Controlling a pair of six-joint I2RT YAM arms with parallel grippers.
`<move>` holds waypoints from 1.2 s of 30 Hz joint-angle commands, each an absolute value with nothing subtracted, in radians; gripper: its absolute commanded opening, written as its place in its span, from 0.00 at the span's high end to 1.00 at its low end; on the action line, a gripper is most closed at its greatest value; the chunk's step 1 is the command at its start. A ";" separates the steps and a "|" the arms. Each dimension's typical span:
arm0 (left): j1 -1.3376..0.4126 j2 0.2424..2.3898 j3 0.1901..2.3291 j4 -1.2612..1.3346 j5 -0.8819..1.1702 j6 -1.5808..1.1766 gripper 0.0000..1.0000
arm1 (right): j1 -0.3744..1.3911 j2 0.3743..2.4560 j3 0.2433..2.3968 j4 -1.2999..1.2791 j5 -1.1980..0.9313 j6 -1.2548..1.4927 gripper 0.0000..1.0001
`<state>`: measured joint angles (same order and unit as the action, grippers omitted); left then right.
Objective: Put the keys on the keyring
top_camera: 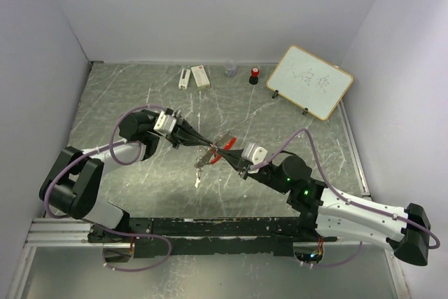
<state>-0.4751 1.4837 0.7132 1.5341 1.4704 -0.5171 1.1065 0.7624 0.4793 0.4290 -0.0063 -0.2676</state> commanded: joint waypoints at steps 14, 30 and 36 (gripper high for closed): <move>-0.488 1.515 0.751 1.811 1.463 -0.541 0.93 | 1.109 0.753 0.490 0.437 -0.036 -0.271 1.00; -0.524 1.563 0.821 1.811 1.597 -0.649 0.93 | 1.110 0.751 0.533 0.387 -0.007 -0.321 1.00; -0.538 1.577 0.838 1.810 1.626 -0.677 0.93 | 1.110 0.743 0.548 0.364 0.006 -0.338 1.00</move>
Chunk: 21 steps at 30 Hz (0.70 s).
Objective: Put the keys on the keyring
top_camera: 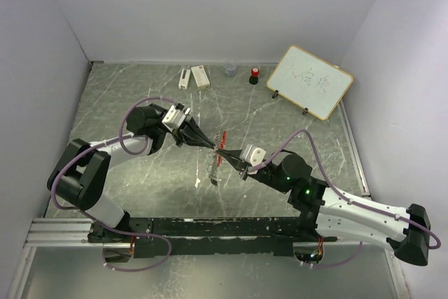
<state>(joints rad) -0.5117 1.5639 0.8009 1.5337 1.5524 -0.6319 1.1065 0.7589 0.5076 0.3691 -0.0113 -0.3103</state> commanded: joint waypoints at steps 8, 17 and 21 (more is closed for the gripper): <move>-0.554 1.601 0.865 1.810 1.661 -0.724 0.93 | 1.110 0.742 0.570 0.346 0.018 -0.354 1.00; -0.553 1.611 0.862 1.811 1.682 -0.755 0.93 | 1.109 0.727 0.588 0.324 0.050 -0.372 1.00; -0.554 1.620 0.862 1.811 1.687 -0.763 0.93 | 1.110 0.733 0.593 0.326 0.058 -0.376 1.00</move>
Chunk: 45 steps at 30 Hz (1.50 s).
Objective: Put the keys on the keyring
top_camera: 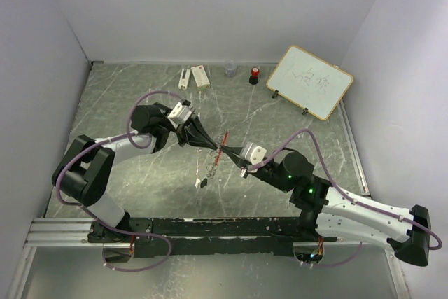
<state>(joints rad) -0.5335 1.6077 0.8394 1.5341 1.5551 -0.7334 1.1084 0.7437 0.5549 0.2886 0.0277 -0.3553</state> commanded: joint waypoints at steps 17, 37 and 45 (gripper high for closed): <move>-0.562 1.611 0.851 1.811 1.701 -0.766 0.93 | 1.109 0.768 0.603 0.345 0.066 -0.388 1.00; -0.586 1.623 0.869 1.812 1.701 -0.773 0.93 | 1.109 0.830 0.606 0.444 0.056 -0.403 1.00; -0.571 1.608 0.848 1.810 1.654 -0.741 0.01 | 1.109 0.838 0.604 0.472 0.072 -0.414 1.00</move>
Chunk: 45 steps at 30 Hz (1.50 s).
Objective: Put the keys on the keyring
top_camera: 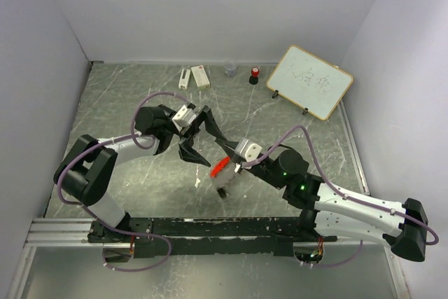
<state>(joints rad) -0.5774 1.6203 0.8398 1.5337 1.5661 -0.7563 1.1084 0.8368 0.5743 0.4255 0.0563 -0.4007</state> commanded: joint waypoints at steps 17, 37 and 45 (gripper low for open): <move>-0.388 1.523 0.598 1.809 1.274 -0.661 0.01 | 1.042 0.922 0.678 0.094 0.579 0.019 0.78; -0.459 1.607 0.381 1.770 0.868 -0.668 0.01 | 0.658 1.122 0.551 -0.177 0.293 0.595 0.27; -0.488 1.663 0.384 1.809 0.863 -0.684 0.01 | 0.507 1.088 0.473 -0.120 0.170 0.665 0.22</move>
<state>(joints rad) -0.4767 1.6329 0.3744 1.5337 0.8848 -0.6750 0.5526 1.1152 0.4988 -0.1616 0.2481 0.6048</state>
